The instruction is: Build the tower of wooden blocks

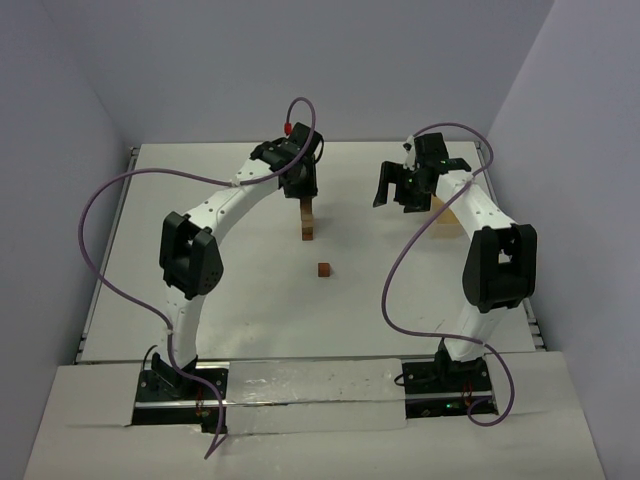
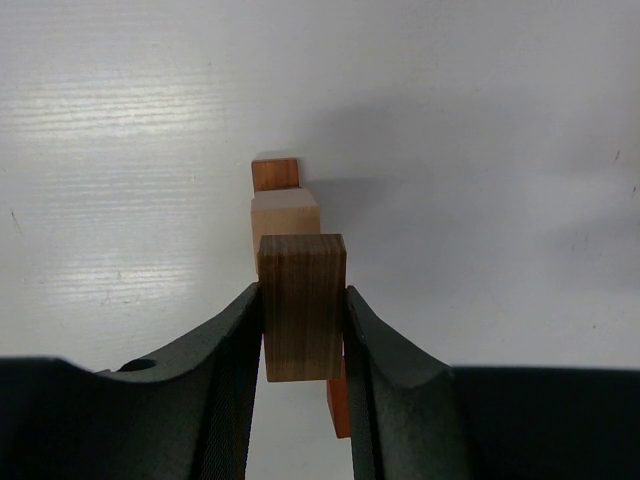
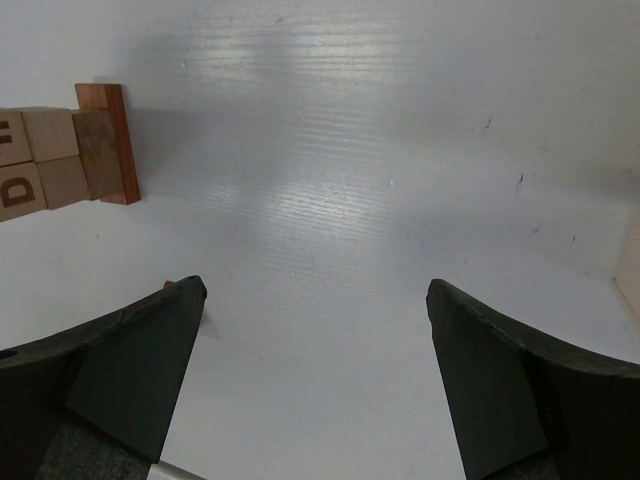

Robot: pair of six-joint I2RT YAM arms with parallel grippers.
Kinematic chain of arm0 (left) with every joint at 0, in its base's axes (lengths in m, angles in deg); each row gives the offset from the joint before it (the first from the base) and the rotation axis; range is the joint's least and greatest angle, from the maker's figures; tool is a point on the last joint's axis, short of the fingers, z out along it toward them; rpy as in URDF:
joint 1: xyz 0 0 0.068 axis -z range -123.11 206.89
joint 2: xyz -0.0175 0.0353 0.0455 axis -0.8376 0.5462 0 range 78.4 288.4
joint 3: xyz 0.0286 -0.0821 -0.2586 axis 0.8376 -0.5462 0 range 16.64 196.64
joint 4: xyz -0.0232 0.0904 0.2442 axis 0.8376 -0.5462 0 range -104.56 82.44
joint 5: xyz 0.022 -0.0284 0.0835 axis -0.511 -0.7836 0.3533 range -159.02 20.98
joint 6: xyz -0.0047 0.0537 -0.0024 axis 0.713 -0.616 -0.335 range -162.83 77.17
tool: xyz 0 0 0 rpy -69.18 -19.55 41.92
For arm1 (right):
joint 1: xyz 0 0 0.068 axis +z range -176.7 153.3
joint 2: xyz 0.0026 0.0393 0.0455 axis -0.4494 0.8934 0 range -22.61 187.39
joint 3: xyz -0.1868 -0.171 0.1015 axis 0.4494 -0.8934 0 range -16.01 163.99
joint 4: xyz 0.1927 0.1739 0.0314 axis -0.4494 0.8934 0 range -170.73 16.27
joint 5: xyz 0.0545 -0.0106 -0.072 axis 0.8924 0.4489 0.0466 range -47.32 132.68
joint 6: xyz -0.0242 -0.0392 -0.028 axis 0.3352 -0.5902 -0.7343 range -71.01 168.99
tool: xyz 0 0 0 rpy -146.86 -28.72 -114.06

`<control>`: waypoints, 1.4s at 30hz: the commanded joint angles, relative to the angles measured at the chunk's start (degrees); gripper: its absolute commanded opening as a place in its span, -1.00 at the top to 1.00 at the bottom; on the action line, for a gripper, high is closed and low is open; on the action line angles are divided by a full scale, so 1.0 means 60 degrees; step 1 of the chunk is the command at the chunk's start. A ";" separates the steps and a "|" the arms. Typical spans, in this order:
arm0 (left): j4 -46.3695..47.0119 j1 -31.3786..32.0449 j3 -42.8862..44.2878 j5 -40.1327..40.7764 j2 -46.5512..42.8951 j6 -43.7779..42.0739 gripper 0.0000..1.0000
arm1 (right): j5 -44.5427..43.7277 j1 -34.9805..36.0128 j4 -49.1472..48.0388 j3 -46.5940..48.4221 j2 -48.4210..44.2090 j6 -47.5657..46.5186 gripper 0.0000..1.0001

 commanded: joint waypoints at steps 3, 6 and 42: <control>0.0168 -0.0054 -0.0044 -0.0207 -0.0085 0.0132 0.93 | -0.0060 -0.0060 0.0041 0.0442 0.0013 0.0059 -0.99; 0.0181 -0.0041 0.0000 -0.0235 -0.0028 0.0104 0.90 | -0.0058 -0.0073 0.0040 0.0457 0.0015 0.0047 -0.99; 0.0049 -0.0103 0.0526 0.0028 0.0390 0.0075 0.64 | 0.0014 -0.0059 0.0071 0.0563 0.0175 0.0075 -0.99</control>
